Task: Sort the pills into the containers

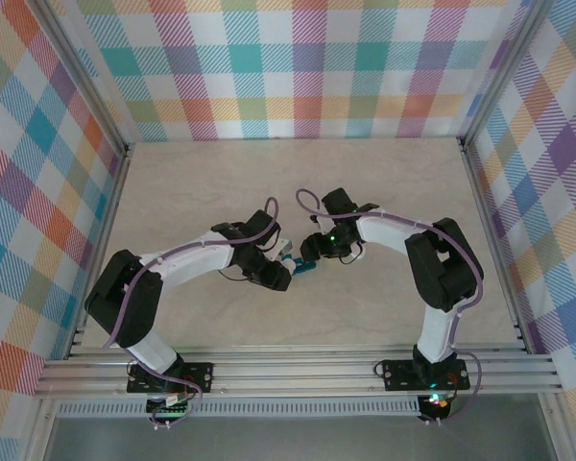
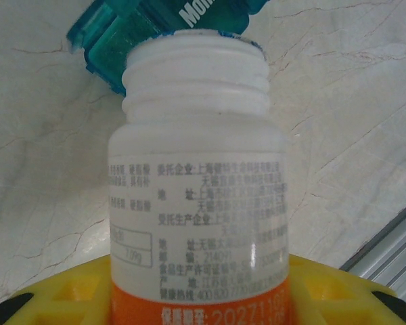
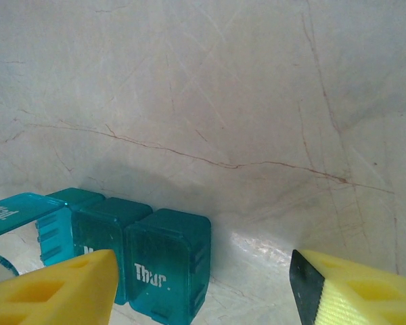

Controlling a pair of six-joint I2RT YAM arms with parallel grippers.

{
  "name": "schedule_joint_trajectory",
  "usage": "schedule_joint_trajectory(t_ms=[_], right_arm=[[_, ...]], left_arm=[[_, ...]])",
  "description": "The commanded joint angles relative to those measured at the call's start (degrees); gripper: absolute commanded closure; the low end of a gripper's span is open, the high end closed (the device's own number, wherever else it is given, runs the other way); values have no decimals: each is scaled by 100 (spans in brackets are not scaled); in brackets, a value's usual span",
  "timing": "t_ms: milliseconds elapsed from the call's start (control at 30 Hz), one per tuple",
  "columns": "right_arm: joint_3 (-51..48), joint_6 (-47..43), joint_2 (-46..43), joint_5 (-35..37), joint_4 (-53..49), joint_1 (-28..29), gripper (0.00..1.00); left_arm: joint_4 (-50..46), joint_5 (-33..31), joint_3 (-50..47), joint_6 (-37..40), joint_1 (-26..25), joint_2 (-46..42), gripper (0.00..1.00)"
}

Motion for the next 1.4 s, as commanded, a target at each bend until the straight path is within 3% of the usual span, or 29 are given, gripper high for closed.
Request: schedule_joint_trajectory(t_ms=[0,1367], right_arm=[[164,-142,92,-30,-133,37,31],[129,-132,198,-92,-126,55,33]], left_arm=[[-405,3,199,154,-64,111,100],[-1580,-6,1243,534,279,929,100]])
